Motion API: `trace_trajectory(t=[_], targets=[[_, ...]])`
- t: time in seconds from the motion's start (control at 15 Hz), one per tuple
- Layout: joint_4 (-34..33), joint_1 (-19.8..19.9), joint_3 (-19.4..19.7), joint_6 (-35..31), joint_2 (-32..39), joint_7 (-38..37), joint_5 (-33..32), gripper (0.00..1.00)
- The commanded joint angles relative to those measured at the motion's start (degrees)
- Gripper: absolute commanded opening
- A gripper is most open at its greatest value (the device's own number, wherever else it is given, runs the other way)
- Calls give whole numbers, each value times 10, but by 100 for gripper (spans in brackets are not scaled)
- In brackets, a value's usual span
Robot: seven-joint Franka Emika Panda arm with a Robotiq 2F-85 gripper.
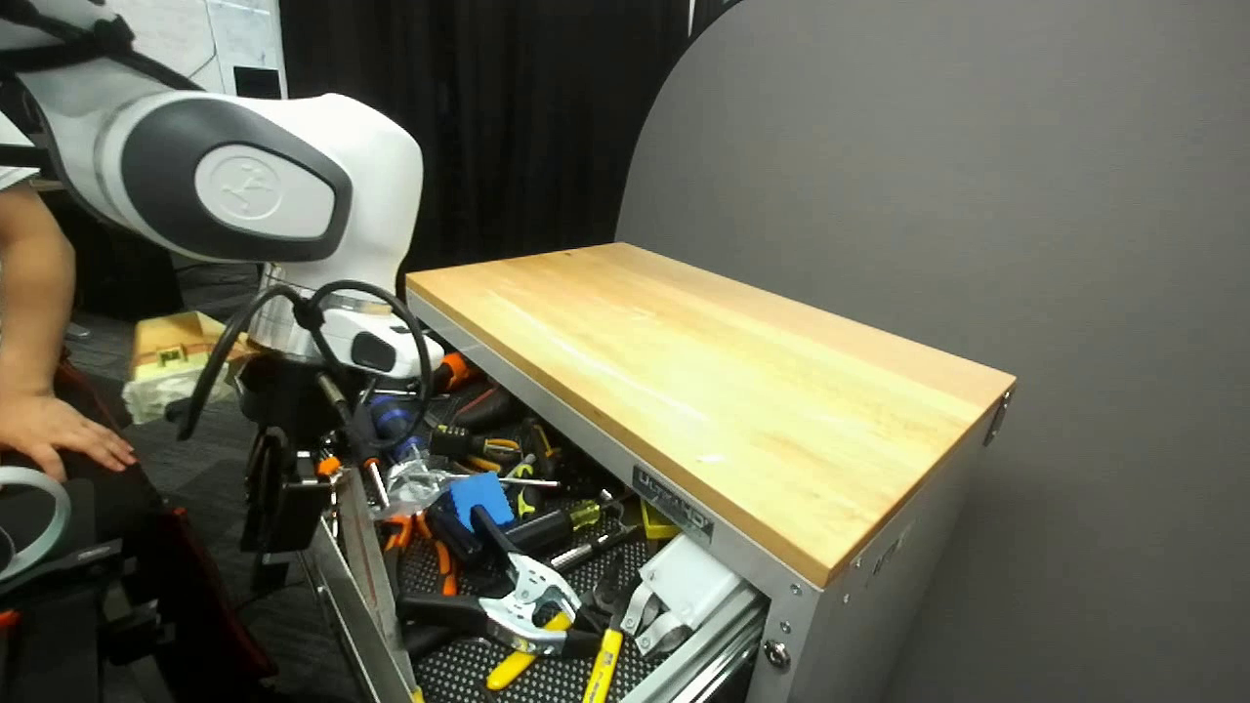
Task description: Place the screwdriver inside the open drawer then close the drawer
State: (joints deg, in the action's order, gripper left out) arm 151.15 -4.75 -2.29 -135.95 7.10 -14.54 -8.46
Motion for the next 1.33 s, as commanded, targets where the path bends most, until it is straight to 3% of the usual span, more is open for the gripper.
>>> trace_trajectory(t=[0.0,0.13,0.4,0.47,0.67,1.0,1.27], targets=[[-9,-18,1,-109,30,-72,-30,27],[-16,-24,7,-144,36,-114,-47,11],[-46,-50,43,-242,74,-233,-126,2],[-59,-66,64,-260,84,-273,-165,7],[-107,-104,119,-309,120,-395,-274,9],[-186,-186,206,-358,181,-555,-382,8],[-212,-253,275,-382,202,-660,-451,9]])
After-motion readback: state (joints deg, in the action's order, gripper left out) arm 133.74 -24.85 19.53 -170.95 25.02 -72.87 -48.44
